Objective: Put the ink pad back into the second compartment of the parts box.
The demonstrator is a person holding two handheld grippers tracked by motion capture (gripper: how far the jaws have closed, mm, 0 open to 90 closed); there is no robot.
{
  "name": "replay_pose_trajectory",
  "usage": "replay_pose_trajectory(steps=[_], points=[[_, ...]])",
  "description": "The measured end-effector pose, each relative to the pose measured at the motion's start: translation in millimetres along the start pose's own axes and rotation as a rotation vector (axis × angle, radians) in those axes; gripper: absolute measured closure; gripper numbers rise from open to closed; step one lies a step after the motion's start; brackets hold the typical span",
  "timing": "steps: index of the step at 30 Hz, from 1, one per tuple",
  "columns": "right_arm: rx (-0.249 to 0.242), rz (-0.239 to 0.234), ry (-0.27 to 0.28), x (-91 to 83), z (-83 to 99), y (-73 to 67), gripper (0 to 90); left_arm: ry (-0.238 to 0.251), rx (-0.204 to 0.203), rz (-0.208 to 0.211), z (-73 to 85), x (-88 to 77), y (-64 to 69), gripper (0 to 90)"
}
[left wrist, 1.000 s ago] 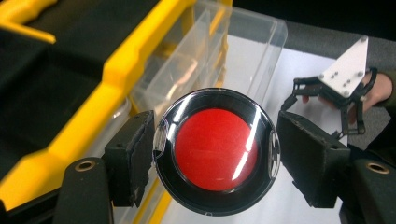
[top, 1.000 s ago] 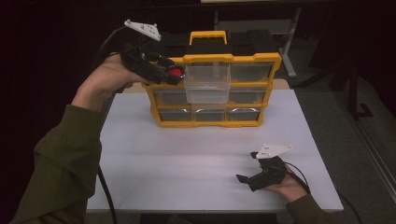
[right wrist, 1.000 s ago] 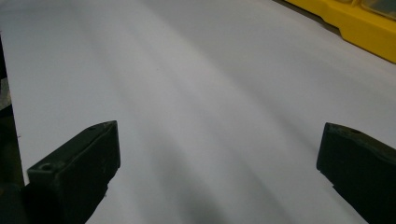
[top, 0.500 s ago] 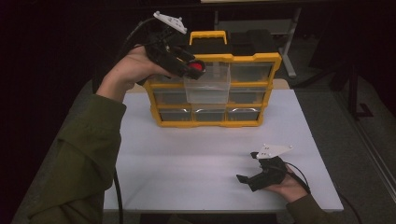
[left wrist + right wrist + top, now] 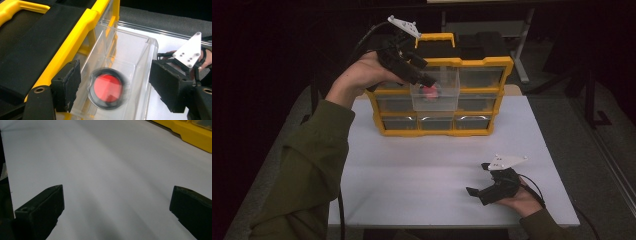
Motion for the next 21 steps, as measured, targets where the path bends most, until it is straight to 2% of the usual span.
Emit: replay_pose_trajectory(steps=[7,11,13,21], points=[[0.003,-0.001,0.005,-0.5,0.4,1.6,0.0,0.030,-0.009,-0.004,8.7,-13.4,3.6,22.3],[0.001,-0.002,0.001,0.2,0.2,0.8,0.0,0.029,-0.013,-0.017,19.5,-20.2,5.8,20.9],[0.004,-0.002,0.002,0.3,-0.3,0.7,0.0,0.034,-0.007,-0.038,26.7,-25.1,6.5,20.6],[-0.007,-0.002,-0.007,3.2,-1.5,-0.5,0.0,0.047,-0.016,-0.051,53.6,-36.9,17.3,17.0]])
Point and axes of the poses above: each handheld gripper's, and its own axes: x roughly forward along the jaws, z roughly out of its underside, y roughly to its right, the point moved 9 cm from there along x, roughly forward along the jaws, and after that the axes turned 3 degrees about z, right-handed, at the moved point
